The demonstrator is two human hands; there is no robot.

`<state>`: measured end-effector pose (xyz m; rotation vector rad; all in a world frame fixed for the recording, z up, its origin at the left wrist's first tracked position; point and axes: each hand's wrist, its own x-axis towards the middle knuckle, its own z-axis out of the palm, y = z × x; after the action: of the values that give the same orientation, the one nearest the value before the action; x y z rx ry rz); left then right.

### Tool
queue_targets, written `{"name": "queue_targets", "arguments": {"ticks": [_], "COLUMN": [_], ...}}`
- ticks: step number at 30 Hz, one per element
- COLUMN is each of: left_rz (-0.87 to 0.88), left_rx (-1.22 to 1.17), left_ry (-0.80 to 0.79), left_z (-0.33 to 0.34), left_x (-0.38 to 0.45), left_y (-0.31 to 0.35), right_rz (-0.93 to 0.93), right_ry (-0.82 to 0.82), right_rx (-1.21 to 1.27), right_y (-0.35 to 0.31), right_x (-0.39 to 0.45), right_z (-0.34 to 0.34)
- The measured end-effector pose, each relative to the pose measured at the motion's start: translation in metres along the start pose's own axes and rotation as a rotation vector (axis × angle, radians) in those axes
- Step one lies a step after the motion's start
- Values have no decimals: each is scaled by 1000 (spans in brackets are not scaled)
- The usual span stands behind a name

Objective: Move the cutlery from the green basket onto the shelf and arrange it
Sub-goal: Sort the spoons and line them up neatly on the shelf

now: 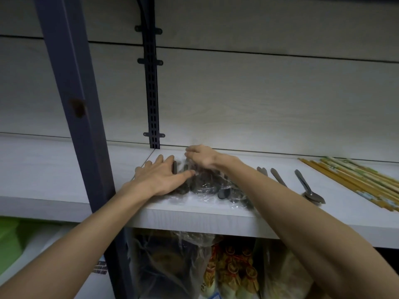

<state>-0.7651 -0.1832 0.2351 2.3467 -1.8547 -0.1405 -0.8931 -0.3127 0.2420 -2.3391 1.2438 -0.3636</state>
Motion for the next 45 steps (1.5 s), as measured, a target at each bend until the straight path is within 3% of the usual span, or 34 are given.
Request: {"name": "queue_targets", "arguments": {"ticks": [11,19,26,32,37,43,45], "left_rz": [-36,21,72,37,-14,-24,-16], "left_rx": [-90,-57,-83,-193,-117,-159,-159], "left_ry": [68,69,106,279,214,254,231], "left_z": [6,7,11,12,12,7,6], "left_x": [1,9,-2,-1,0,2,1], "left_y": [2,3,-3,-3,-7,-3,-5], "right_rz": [-97,134,154,212,243,138,135], "right_ry": [100,102,130,215,78,317,320], "right_rx": [-54,-102,-135,-78,-142,15,23], "right_y": [-5,31,36,26,17,19,19], "right_x": [-23,-48,-63,-65,-62,-76,-91], "right_z": [-2,-24,0,-3,-2,-11,-17]}}
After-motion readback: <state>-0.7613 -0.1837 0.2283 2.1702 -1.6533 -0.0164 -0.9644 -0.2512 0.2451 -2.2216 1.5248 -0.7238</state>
